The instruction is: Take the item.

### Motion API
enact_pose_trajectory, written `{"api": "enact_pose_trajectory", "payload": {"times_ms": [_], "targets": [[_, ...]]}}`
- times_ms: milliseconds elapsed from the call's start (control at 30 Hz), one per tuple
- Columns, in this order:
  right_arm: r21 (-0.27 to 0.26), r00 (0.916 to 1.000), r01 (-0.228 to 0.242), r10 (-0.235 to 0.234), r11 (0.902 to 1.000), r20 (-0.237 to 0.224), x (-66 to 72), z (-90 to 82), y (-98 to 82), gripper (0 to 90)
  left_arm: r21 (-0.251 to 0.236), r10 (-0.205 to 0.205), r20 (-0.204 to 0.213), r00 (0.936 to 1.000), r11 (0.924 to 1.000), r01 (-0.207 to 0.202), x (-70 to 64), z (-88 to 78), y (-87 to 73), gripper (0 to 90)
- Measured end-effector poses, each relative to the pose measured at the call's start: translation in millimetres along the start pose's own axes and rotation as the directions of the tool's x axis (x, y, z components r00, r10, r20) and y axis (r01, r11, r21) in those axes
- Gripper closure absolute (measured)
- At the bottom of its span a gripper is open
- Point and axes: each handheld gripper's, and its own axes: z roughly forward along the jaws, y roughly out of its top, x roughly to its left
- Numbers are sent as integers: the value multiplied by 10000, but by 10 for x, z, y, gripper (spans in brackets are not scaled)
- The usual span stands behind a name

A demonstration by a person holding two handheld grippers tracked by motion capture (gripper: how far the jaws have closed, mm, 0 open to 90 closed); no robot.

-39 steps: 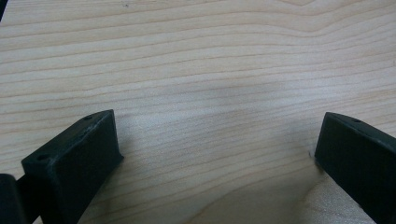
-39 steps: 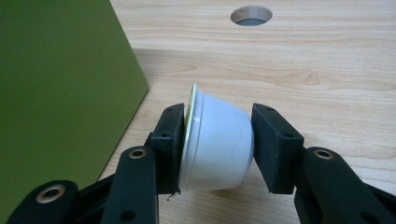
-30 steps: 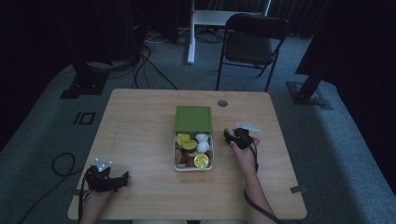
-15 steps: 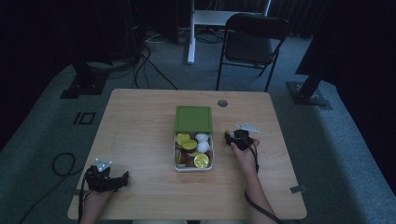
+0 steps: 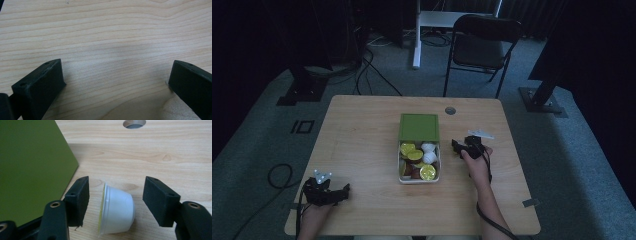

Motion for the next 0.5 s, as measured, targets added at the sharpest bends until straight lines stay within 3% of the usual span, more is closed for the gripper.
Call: {"api": "enact_pose_trajectory", "payload": {"times_ms": [133, 233, 500], "targets": [[-222, 9999, -53, 49, 9997, -164, -14, -90, 47, 323, -2, -1, -1, 10000, 10000, 1, 0, 0, 0, 1], [-345, 9995, 160, -169, 9993, -251, -29, -156, 79, 297, -1, -1, -1, 10000, 10000, 1, 0, 0, 0, 1], [-468, 9995, 235, -245, 9986, -209, -137, -329, 59, 234, -1, -2, 0, 10000, 10000, 2, 0, 0, 0, 1]]}}
